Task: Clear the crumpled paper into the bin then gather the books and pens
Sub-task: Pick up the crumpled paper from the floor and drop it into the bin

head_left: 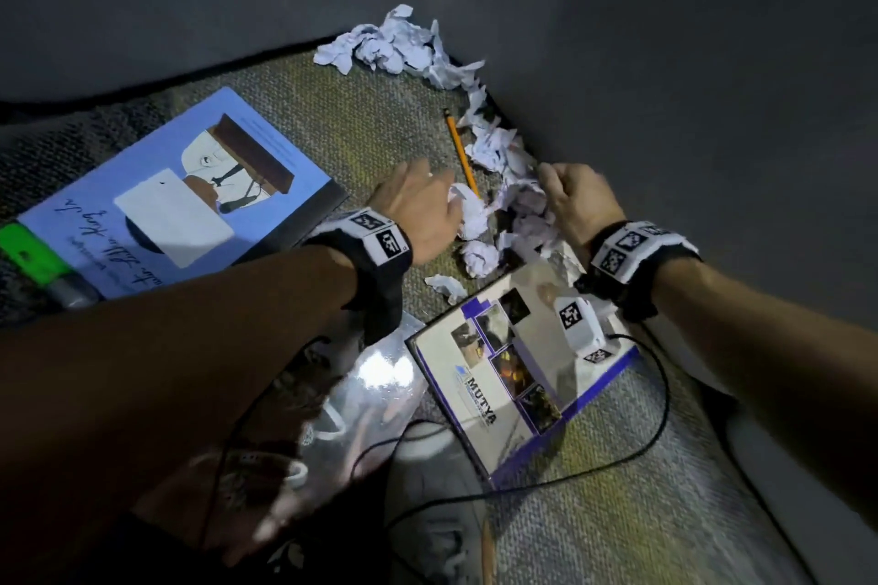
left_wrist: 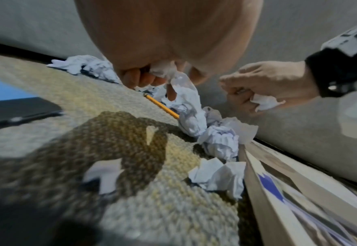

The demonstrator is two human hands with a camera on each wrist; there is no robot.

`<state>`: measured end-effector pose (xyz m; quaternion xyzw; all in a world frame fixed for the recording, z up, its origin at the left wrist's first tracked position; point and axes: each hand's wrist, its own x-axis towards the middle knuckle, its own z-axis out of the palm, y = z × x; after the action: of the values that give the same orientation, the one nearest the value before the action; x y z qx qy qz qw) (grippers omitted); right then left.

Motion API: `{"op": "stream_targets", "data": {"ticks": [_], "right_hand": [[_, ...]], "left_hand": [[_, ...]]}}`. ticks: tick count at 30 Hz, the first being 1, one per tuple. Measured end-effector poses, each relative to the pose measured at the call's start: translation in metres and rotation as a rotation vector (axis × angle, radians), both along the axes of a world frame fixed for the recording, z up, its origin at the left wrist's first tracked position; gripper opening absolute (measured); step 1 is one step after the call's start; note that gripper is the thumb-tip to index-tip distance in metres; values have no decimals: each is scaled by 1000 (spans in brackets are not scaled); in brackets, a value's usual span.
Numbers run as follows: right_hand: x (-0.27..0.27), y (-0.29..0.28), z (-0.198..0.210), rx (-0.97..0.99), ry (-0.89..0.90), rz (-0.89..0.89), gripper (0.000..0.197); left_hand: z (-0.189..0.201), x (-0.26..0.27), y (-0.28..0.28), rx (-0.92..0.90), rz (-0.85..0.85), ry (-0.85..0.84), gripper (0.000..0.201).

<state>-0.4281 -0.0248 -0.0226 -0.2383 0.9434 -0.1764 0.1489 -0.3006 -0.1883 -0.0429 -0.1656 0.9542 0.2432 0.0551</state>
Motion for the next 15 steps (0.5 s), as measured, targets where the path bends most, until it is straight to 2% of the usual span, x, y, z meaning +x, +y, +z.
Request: {"op": "stream_targets", "data": {"ticks": [3, 5, 10, 13, 15], "right_hand": [[8, 23, -7, 123, -27, -49, 29], [8, 32, -13, 179, -16, -65, 18], [4, 35, -19, 225, 86, -46, 34], [2, 19, -26, 208, 156, 38, 28], [4, 8, -36, 208, 187, 86, 42]], "left_hand": [[-13, -16, 24, -51, -53, -26, 73], [-27, -19, 42, -58, -104, -53, 84], [-44, -16, 61, -202, -180, 28, 72], [-42, -18, 59, -171, -222, -8, 62], [-41, -20, 58, -150, -265, -32, 58]]}}
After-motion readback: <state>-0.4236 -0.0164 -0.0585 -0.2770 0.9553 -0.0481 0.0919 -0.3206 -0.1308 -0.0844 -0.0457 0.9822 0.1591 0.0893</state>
